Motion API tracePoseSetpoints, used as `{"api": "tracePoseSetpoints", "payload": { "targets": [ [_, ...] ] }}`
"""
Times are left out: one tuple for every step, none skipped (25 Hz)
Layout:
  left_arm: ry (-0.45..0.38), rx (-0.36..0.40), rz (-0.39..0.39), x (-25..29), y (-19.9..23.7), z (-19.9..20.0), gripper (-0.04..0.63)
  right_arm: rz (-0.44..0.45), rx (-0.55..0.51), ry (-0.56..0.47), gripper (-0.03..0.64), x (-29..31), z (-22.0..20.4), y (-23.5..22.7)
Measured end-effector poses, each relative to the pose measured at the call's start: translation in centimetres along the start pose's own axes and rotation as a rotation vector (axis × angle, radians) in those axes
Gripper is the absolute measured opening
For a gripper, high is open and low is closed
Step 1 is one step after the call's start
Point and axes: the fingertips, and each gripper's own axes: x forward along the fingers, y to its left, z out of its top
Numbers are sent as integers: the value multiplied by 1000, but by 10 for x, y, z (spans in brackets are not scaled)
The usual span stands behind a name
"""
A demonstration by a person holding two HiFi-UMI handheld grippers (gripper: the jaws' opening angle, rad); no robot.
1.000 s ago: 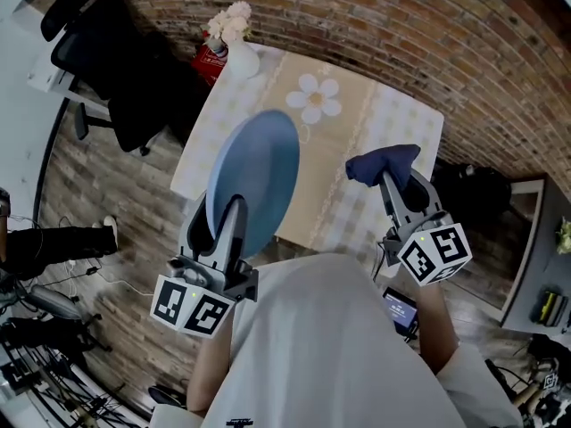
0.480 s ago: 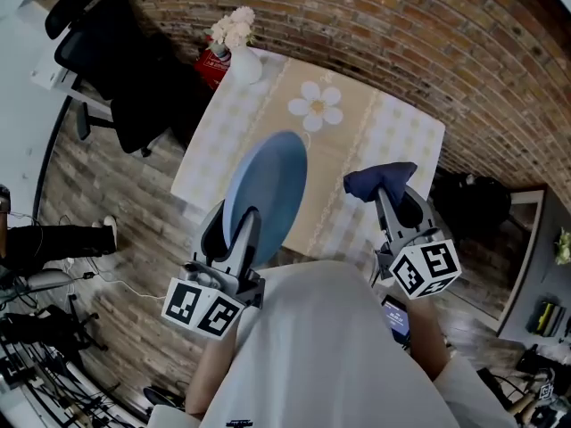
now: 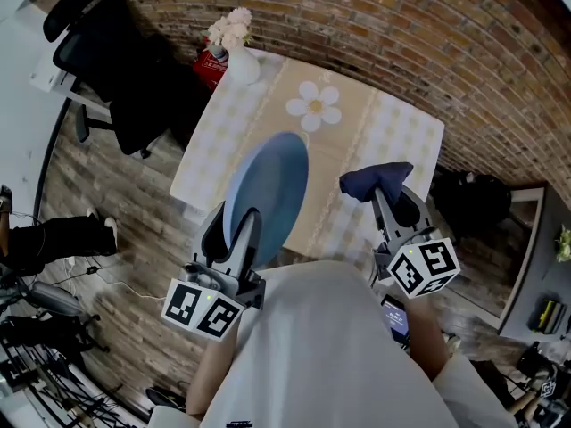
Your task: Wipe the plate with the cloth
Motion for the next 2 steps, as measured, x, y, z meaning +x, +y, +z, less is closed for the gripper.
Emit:
{"api": "tracePoseSetpoints", "payload": {
  "targets": [
    [-3, 1, 1, 1, 0, 1, 187, 6, 4, -2, 103, 2, 1, 0],
    [-7, 2, 2, 1, 1, 2, 187, 12, 7, -3, 103, 4, 2, -1]
  ]
}}
